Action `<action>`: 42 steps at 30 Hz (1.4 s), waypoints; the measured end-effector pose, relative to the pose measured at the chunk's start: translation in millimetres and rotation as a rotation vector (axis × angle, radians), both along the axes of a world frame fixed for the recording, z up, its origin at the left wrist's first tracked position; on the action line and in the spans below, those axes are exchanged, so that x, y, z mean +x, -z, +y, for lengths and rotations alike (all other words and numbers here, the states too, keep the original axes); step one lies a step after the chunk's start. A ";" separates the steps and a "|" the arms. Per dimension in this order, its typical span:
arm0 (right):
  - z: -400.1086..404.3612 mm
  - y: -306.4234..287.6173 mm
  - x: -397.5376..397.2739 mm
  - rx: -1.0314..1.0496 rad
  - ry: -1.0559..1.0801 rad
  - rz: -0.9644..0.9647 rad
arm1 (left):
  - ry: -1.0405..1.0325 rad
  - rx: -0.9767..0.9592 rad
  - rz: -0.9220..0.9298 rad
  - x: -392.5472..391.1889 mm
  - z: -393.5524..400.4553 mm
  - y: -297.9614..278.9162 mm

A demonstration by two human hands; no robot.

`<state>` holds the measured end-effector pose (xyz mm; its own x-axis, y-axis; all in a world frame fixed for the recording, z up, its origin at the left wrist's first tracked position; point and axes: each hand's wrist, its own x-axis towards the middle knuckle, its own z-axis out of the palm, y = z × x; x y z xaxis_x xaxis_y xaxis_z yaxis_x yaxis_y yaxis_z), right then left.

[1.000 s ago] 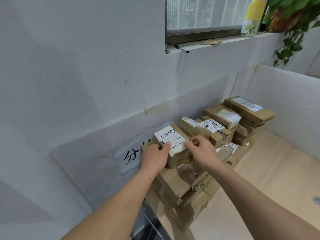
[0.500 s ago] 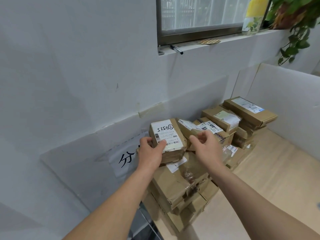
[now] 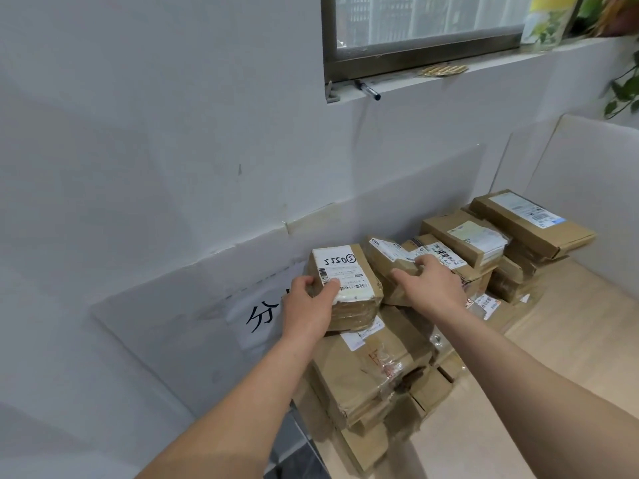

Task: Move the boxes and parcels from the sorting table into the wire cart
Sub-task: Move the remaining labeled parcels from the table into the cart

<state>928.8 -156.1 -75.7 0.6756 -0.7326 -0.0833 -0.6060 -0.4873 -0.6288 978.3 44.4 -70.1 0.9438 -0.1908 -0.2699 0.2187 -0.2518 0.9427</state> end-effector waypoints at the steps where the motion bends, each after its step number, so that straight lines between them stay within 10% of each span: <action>1: 0.4 -0.1 1.0 0.008 0.005 -0.009 | -0.005 -0.007 0.000 0.5 -0.3 1.1; 20: 57.5 -4.4 -61.5 -0.098 -0.180 -0.253 | -0.106 -0.085 -0.001 -17.1 49.0 14.8; 28: 53.6 -9.8 -49.9 0.487 0.083 -0.300 | -0.042 -0.122 0.010 -16.9 55.0 8.6; 42: 47.6 -22.2 -66.3 0.870 0.044 -0.393 | 0.078 -0.260 0.039 -12.5 78.5 -0.6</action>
<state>862.5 -108.6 -53.4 0.7445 -0.5463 -0.3837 -0.2810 0.2650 -0.9224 965.8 123.0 -69.5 0.9136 -0.3296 -0.2382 0.2454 -0.0202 0.9692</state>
